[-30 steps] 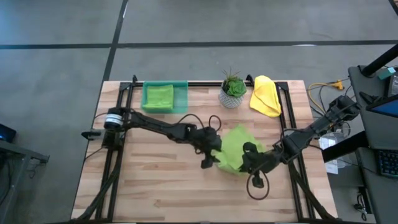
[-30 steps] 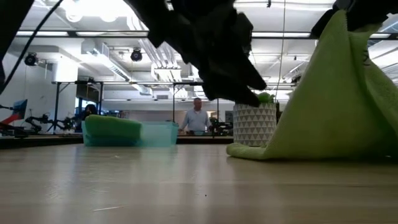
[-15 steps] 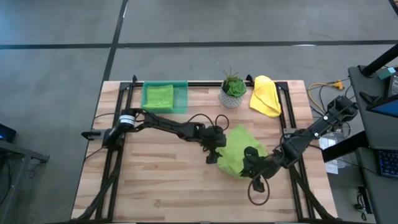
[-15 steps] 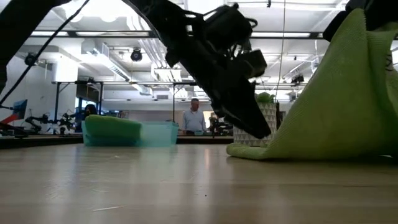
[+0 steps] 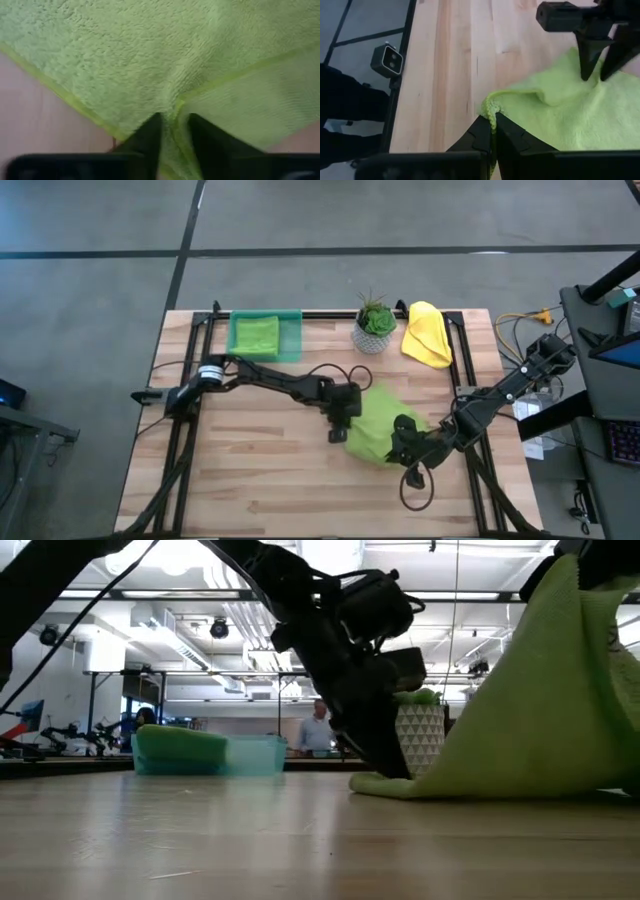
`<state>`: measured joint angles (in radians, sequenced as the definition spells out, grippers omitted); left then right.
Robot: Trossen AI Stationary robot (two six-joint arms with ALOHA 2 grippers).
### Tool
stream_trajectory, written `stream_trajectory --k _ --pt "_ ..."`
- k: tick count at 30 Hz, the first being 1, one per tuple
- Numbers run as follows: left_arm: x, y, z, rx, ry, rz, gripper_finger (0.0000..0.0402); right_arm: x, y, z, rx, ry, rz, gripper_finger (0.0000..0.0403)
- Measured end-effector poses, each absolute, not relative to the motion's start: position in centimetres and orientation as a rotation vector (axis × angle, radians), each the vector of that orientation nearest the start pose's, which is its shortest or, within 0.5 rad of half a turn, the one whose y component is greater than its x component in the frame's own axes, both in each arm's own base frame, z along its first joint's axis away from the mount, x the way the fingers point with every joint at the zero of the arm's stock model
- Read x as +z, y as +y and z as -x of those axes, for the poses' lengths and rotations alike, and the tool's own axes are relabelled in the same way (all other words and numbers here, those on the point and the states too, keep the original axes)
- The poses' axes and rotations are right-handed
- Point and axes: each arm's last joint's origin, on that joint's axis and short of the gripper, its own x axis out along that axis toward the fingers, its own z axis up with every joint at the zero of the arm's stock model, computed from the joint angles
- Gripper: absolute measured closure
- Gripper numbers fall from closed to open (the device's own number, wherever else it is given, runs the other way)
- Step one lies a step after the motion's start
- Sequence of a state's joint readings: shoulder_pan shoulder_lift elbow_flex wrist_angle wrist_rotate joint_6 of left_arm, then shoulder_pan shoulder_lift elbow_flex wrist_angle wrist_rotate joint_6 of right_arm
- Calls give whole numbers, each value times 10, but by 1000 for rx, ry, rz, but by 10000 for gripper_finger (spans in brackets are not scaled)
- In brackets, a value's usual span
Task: Fold microfiber towels
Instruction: Fold the yellow-green microfiber cloth
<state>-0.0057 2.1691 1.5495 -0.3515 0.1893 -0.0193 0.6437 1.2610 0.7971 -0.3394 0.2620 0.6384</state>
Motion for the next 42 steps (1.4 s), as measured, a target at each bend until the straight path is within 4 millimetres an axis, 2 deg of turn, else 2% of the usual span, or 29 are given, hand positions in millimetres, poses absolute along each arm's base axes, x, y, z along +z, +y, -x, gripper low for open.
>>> stream_trajectory --k 2,3,9,15,20,23,30,34,38,42 --pt "153 -6 -455 -168 973 111 376 230 145 -206 114 800 -246 394" --pt "157 -5 -455 -169 960 111 387 230 145 -206 113 800 -245 394" --pt "178 -2 -450 -163 923 110 399 228 144 -205 96 799 -233 394" --pt "184 -2 -451 -185 888 99 393 226 143 -205 81 799 -227 394" --pt "163 -12 -453 -304 939 140 387 226 142 -205 64 791 -221 394" --pt "156 -14 -453 -320 954 150 362 225 142 -205 63 792 -220 394" --pt "158 -14 -455 -320 935 147 284 225 142 -204 56 799 -226 394" --pt "159 -21 -455 -329 935 139 252 225 142 -204 55 800 -226 394" --pt "158 -28 -455 -238 946 98 253 225 142 -204 55 800 -225 394" --pt "157 -33 -454 -184 961 60 298 225 142 -204 55 801 -225 394"
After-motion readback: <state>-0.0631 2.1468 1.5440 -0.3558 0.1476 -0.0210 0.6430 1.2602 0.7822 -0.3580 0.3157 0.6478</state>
